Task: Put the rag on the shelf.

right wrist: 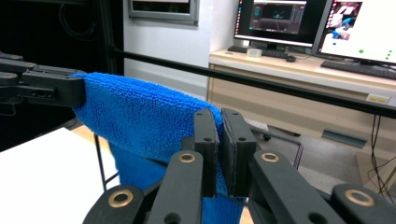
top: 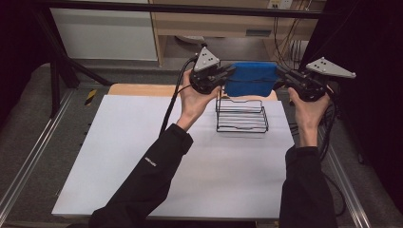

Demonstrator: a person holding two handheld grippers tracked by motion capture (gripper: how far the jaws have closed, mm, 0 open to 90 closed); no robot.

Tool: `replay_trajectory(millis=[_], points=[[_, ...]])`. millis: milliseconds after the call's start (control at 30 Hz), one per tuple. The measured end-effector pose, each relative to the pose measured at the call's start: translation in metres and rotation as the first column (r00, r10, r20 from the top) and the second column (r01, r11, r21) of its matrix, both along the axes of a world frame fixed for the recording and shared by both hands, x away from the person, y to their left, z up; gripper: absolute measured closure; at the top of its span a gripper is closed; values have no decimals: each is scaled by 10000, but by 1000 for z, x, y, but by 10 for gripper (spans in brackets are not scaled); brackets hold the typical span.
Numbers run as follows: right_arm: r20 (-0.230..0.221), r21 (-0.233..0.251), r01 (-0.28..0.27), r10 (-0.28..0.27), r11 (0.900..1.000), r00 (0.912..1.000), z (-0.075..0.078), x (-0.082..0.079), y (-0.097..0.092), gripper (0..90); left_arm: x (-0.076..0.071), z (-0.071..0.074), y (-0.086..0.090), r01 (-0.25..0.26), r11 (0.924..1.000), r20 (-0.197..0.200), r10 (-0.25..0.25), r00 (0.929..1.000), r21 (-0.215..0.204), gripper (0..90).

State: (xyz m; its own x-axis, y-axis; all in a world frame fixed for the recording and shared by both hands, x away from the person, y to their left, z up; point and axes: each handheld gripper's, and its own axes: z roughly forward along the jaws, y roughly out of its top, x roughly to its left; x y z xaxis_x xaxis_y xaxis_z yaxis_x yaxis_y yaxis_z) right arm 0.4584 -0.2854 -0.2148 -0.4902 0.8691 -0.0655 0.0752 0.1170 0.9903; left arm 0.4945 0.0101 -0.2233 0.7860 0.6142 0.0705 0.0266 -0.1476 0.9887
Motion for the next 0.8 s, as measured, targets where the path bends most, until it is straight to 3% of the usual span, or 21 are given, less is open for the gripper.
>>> replay_trajectory(millis=[533, 800], points=[[-807, -399, -431, 398, 9983, 9959, -22, -12, -5, 856, -9, -20, -4, 181, 9949, -692, -112, 9975, 995, 816], [-1018, -428, -489, 443, 9979, 9938, -32, -9, -7, 856, -12, -19, 0, 435, 9945, -1050, -334, 9939, 956, 743]])
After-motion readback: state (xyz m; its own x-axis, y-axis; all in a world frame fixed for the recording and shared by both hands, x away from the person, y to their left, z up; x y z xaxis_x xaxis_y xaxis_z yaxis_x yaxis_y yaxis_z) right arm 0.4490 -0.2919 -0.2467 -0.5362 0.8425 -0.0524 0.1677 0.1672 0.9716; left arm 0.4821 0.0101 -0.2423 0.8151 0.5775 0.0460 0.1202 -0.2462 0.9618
